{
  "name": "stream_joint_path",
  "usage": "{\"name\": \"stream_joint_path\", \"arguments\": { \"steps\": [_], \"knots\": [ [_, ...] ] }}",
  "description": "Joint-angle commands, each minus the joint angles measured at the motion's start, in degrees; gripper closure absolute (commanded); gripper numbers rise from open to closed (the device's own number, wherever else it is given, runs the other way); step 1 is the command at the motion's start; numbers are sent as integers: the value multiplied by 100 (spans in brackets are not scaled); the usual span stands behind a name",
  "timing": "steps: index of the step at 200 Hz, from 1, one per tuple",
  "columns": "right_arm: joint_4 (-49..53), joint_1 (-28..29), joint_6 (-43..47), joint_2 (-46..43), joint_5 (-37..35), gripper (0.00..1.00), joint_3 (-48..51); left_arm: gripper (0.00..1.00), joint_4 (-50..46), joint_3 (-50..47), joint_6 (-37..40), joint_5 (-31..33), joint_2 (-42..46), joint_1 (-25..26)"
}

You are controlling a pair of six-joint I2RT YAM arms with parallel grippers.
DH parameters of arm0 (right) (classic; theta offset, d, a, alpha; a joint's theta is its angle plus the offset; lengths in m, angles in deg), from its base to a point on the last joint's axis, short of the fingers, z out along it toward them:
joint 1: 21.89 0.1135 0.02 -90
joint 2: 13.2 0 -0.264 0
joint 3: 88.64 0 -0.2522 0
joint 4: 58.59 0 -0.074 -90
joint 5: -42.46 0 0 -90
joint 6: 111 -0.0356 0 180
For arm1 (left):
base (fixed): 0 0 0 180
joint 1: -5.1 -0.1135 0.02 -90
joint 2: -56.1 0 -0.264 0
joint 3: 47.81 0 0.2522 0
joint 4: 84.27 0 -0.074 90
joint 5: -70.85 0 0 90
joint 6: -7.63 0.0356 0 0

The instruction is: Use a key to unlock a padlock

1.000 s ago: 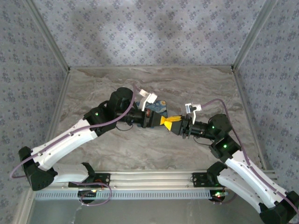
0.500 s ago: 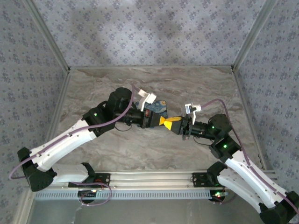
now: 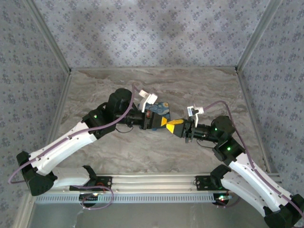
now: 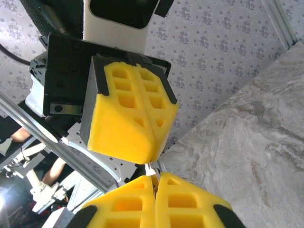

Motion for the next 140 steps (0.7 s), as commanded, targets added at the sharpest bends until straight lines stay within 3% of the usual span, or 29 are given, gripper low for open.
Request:
{"name": "stream_joint_path", "arguments": {
  "steps": [1, 68, 74, 84, 99, 124, 140],
  "knots": [
    [2, 45, 40, -73, 104, 100, -174, 100, 389, 48, -21, -140, 79, -27],
    [172, 43, 231, -162, -47, 100, -226, 100, 305, 51, 22, -76, -7, -19],
    [276, 45, 273, -171, -108, 100, -236, 88, 273, 41, 18, 5, 21, -37],
    [452, 30, 295, -188, -208, 100, -236, 61, 191, 12, 18, 233, 101, -91],
    [576, -45, 295, -207, -311, 100, -219, 33, 204, -159, 1, 565, 320, -183],
    [1052, -222, 604, -212, -671, 100, -331, 23, 96, -498, -45, 1169, 711, -285],
    [1624, -356, 967, -111, -1087, 100, -579, 22, -47, -780, -50, 1527, 894, -282]
  ]
}}
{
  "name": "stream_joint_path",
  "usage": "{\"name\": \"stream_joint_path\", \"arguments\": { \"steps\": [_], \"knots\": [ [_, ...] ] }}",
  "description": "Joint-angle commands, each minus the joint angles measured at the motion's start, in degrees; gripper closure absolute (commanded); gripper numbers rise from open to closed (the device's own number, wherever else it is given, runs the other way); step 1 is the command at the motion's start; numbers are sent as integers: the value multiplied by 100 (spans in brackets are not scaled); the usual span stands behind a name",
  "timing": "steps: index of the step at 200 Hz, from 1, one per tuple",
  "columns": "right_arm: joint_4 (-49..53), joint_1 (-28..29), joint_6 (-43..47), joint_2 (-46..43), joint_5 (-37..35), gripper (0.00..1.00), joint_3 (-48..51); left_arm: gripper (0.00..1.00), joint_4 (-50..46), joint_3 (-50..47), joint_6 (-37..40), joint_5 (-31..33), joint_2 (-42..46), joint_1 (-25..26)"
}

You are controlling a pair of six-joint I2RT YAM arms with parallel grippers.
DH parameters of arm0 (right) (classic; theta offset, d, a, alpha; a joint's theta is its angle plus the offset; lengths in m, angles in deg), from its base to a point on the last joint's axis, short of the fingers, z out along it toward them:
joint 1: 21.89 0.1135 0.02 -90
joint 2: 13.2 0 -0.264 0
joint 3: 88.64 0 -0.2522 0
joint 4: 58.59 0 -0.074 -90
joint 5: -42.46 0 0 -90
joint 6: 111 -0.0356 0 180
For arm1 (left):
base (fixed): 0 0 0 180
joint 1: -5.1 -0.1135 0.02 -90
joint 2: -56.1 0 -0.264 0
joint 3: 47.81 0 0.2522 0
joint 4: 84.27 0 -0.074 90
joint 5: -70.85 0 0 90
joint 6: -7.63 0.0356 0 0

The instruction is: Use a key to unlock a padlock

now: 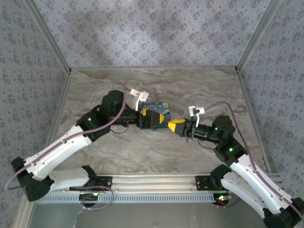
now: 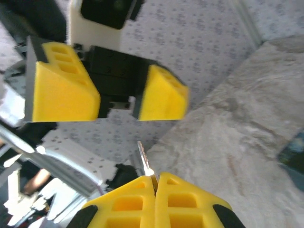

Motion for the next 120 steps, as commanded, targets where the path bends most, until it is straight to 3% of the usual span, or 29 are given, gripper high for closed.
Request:
{"name": "stream_joint_path", "arguments": {
  "steps": [1, 37, 73, 120],
  "knots": [
    [832, -161, 622, 36, -661, 100, -472, 22, -130, -308, 8, 723, 369, -7],
    [1650, -409, 1505, 838, -1658, 100, -1102, 21, 260, -1471, -453, 1325, 564, 147],
    [1427, -600, 2101, 2091, -2391, 100, -1546, 18, 1383, -2566, -911, 2074, 313, 568],
    [980, -770, 2390, 3774, -3061, 100, -2297, 15, 2188, -2963, -807, 2533, -526, 552]
  ]
}}
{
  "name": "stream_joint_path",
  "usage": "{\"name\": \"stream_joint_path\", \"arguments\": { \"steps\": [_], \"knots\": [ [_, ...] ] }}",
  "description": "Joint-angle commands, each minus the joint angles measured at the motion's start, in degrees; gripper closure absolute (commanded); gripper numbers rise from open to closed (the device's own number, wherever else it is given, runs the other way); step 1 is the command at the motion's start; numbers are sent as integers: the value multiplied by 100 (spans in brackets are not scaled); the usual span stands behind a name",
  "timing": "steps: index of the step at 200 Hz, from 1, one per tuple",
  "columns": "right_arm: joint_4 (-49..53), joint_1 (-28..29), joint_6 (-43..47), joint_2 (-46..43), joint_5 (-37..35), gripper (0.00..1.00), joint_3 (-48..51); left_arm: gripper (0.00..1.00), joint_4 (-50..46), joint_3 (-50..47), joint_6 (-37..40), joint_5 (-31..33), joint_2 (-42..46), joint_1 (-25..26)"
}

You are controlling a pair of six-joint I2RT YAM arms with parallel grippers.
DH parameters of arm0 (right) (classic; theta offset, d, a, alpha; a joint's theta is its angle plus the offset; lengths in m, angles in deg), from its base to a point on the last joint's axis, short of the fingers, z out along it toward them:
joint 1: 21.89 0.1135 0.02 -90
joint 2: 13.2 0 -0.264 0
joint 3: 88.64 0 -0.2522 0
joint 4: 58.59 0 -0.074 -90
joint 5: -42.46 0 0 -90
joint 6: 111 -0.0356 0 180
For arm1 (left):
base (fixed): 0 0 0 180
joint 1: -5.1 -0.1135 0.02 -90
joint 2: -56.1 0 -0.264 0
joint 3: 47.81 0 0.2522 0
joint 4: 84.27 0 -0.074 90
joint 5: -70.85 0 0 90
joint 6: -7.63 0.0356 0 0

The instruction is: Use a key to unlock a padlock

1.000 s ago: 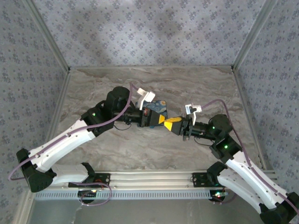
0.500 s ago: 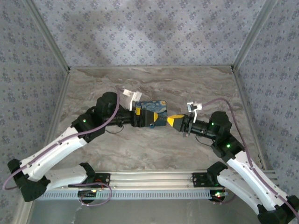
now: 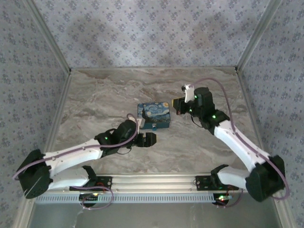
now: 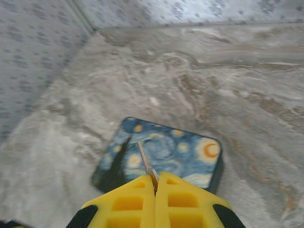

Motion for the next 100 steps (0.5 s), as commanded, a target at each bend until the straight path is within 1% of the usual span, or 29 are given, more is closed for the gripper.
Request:
{"name": "stream_joint_path", "arguments": {
  "steps": [1, 36, 55, 83, 87, 100],
  "knots": [
    [-281, -89, 348, 540, -590, 100, -465, 15, 834, 40, 39, 446, -289, -41],
    [-435, -143, 412, 1443, -851, 100, -925, 14, 1435, -21, 181, 424, -769, -424],
    [-463, -227, 418, 1908, -935, 100, -1183, 14, 1758, -23, 206, 218, -1030, -681],
    [-479, -323, 434, 2514, -921, 100, -1479, 14, 1852, 125, 359, 111, -1324, -892],
    [-467, -323, 449, 2588, -930, 100, -1689, 14, 1867, 142, 372, 92, -1362, -926],
    [-406, -345, 476, 2816, -952, 100, -1882, 14, 1884, 201, 394, 39, -1463, -1026]
  ]
}}
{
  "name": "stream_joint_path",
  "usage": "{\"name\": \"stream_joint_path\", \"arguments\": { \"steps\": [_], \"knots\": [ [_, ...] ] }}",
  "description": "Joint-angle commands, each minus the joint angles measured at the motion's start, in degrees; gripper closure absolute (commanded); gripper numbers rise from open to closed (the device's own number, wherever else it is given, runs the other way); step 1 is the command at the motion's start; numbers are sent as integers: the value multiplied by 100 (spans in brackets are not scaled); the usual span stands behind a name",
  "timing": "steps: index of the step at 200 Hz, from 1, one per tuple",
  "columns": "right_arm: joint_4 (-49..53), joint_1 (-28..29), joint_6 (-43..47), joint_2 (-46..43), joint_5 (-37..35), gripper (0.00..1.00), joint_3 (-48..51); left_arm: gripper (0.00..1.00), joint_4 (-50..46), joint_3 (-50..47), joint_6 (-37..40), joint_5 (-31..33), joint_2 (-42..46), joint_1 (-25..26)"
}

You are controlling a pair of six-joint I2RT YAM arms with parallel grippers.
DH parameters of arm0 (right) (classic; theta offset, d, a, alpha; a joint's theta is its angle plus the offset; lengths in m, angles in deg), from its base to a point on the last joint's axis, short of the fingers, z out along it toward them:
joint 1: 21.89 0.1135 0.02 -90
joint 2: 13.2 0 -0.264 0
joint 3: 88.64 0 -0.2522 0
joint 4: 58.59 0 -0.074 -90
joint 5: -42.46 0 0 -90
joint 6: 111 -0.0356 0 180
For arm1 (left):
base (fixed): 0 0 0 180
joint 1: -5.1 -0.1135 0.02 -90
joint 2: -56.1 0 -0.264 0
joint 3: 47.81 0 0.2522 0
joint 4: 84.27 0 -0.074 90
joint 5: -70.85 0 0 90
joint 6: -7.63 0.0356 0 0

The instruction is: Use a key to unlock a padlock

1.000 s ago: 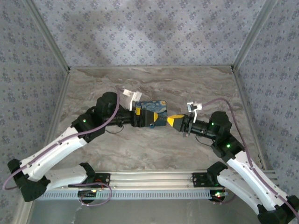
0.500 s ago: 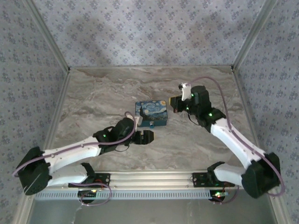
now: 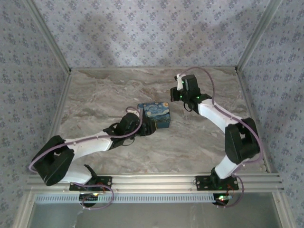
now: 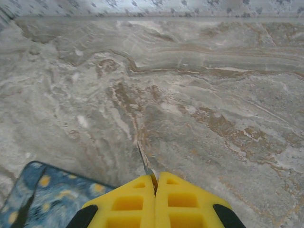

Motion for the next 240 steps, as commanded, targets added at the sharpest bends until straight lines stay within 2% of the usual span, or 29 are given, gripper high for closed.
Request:
{"name": "stream_joint_path", "arguments": {
  "steps": [1, 41, 84, 125, 151, 198, 240],
  "knots": [
    [-21, -59, 158, 348, -161, 100, -482, 14, 340, 215, 200, -194, -162, -152],
    [207, -47, 273, 1021, -170, 100, -995, 13, 490, 244, 297, -279, -269, -408],
    [332, -9, 348, 1401, -181, 100, -1131, 12, 515, 405, 515, -477, -321, -611],
    [394, 133, 533, 1568, -264, 100, -1085, 9, 823, 238, 482, -693, -363, -396],
    [382, 182, 546, 1641, -249, 100, -1025, 1, 1402, -213, 433, -298, -407, -58],
    [406, 298, 625, 1793, -272, 100, -1018, 0, 2403, -541, 1045, 1057, -851, 652],
    [351, 337, 616, 1872, -229, 100, -955, 0, 3270, -456, 1175, 1299, -1721, 740]
  ]
}}
